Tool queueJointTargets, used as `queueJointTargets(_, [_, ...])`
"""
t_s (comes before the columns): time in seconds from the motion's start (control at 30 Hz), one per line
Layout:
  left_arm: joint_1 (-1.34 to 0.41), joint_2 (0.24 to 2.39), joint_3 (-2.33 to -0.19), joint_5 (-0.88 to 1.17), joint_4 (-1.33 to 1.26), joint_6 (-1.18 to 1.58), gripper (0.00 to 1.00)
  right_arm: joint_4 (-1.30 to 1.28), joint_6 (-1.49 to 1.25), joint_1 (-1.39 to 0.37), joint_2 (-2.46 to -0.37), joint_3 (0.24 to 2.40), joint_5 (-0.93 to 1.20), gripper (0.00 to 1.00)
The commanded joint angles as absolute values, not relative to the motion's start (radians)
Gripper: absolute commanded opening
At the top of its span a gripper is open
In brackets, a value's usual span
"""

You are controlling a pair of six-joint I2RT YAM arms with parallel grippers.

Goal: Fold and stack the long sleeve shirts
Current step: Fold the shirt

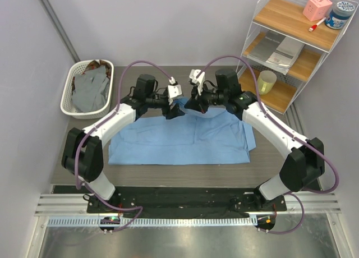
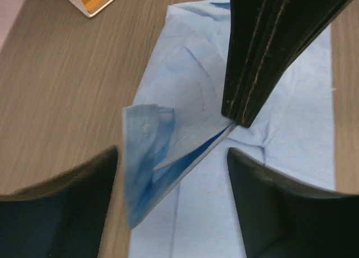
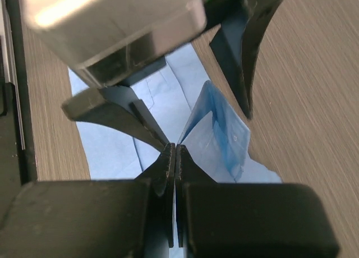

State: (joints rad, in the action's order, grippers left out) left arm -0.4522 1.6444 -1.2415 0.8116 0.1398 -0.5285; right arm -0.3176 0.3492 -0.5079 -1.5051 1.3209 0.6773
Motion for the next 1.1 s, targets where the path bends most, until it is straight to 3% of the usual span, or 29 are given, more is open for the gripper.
queueJointTargets(0.0, [-0.472,1.585,-1.266,0.880,0.136,-0.606,0.46,-0.261,0.311,-0.528,-1.494,1.382,0.670,0.01])
queueJointTargets(0.03, [-0.476,1.575,-1.266,0.891,0.161,-0.623,0.23,-0.250,0.299,-0.531,-1.491,1.385,0.670,0.01])
queueJointTargets(0.1, [-0.477,1.549,-1.270,0.897,0.251,-0.675,0.00,-0.238,0.288,-0.535,-1.485,1.391,0.666,0.01])
queueJointTargets(0.2, [-0.468,1.501,-1.292,0.905,0.473,-0.825,0.00,-0.280,0.284,-0.534,-1.468,1.414,0.644,0.03])
queueJointTargets(0.23, [-0.460,1.482,-1.289,0.925,0.530,-0.865,0.00,-0.299,0.287,-0.534,-1.459,1.417,0.614,0.12])
queueJointTargets(0.27, [-0.437,1.461,-1.275,0.937,0.576,-0.906,0.00,-0.316,0.291,-0.522,-1.430,1.413,0.597,0.31])
queueJointTargets(0.33, [-0.411,1.393,-1.249,0.951,0.682,-1.018,0.00,-0.360,0.296,-0.503,-1.392,1.372,0.546,0.49])
queueJointTargets(0.37, [-0.379,1.373,-1.232,0.972,0.727,-1.070,0.00,-0.376,0.311,-0.493,-1.352,1.353,0.526,0.64])
queueJointTargets(0.43, [-0.353,1.341,-1.229,0.983,0.924,-1.282,0.00,-0.435,0.336,-0.463,-1.319,1.303,0.482,0.72])
queueJointTargets(0.53, [-0.316,1.341,-1.239,0.965,1.203,-1.569,0.00,-0.537,0.365,-0.404,-1.305,1.281,0.416,0.75])
queueJointTargets(0.67, [-0.267,1.364,-1.220,0.924,1.325,-1.725,0.00,-0.629,0.365,-0.293,-1.361,1.282,0.423,0.76])
queueJointTargets(0.9, [-0.232,1.361,-1.160,0.882,1.244,-1.766,0.00,-0.846,0.520,-0.249,-1.474,1.270,0.495,0.66])
queueJointTargets(1.07, [-0.186,1.371,-1.143,0.848,1.232,-1.821,0.00,-0.859,0.543,-0.235,-1.492,1.189,0.502,0.61])
